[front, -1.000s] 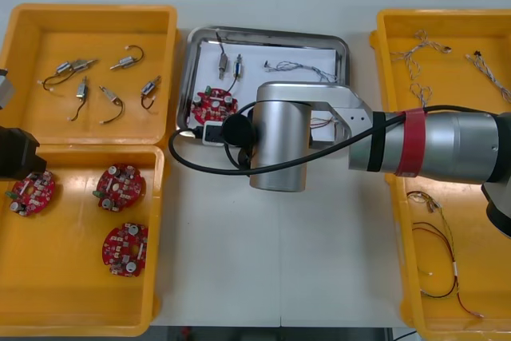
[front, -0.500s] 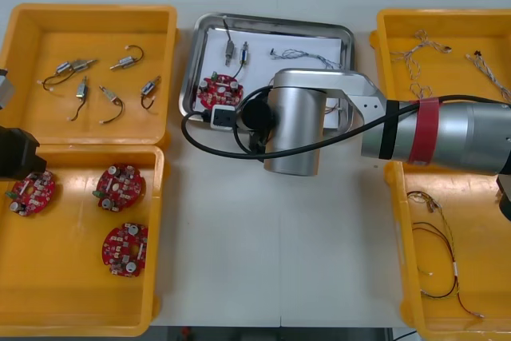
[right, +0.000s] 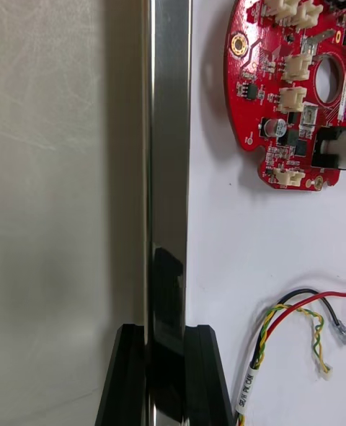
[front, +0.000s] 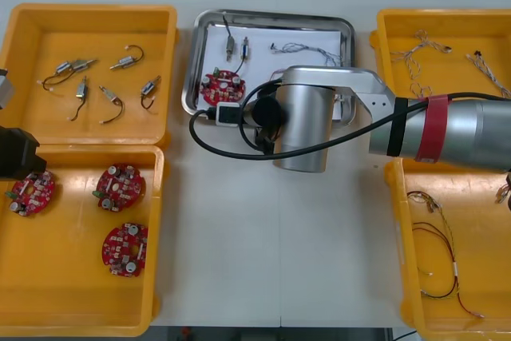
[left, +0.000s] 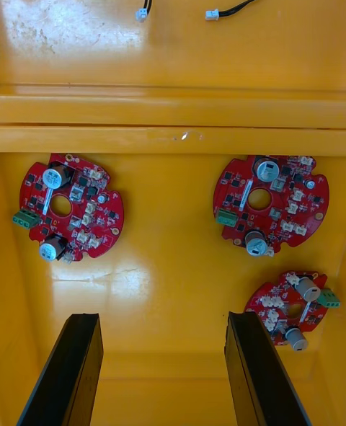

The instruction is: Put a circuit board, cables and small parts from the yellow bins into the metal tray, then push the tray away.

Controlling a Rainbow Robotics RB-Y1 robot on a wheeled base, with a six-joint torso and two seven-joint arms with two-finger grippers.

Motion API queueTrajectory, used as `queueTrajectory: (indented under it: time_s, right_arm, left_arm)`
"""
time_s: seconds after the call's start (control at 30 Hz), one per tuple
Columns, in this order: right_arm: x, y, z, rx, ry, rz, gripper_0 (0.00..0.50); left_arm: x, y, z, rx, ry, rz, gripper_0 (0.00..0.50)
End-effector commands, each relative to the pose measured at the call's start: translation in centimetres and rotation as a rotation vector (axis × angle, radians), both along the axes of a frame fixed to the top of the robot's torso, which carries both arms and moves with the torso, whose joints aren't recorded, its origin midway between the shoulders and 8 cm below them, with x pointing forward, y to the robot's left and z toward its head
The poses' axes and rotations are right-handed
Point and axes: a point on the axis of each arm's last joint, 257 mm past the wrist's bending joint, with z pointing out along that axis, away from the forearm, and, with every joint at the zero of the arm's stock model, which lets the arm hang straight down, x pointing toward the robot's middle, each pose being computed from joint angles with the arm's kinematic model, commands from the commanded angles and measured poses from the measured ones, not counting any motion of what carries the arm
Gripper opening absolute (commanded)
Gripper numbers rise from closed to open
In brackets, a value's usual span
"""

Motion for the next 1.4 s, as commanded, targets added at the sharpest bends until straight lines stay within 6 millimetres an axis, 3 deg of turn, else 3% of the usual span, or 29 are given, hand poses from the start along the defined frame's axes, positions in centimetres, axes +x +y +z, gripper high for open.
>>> queueTrajectory:
  time_s: [0.03, 0.77, 1.23, 1.37, 1.4]
  right_arm:
    - [1.6, -0.3, 2.0, -0.052, -0.079, 0.057, 0.0]
    - [5.0, -0.5, 4.1, 0.0, -0.135, 0.055, 0.0]
    - [6.0, -0.8, 4.4, 0.033, -0.113, 0.035, 0.002]
    - [6.1, -0.8, 4.5, 0.034, -0.113, 0.033, 0.152]
    - [6.1, -0.8, 4.5, 0.034, -0.113, 0.033, 0.152]
  left_arm:
    - [-0.4, 2.0, 1.4, 0.064, -0.024, 0.006, 0.5]
    - [-0.4, 2.0, 1.4, 0.064, -0.024, 0.006, 0.5]
    - [-0.4, 2.0, 1.4, 0.064, -0.024, 0.006, 0.5]
    - [-0.4, 2.0, 1.4, 0.064, -0.024, 0.006, 0.5]
    - [-0.4, 2.0, 1.4, 0.064, -0.024, 0.006, 0.5]
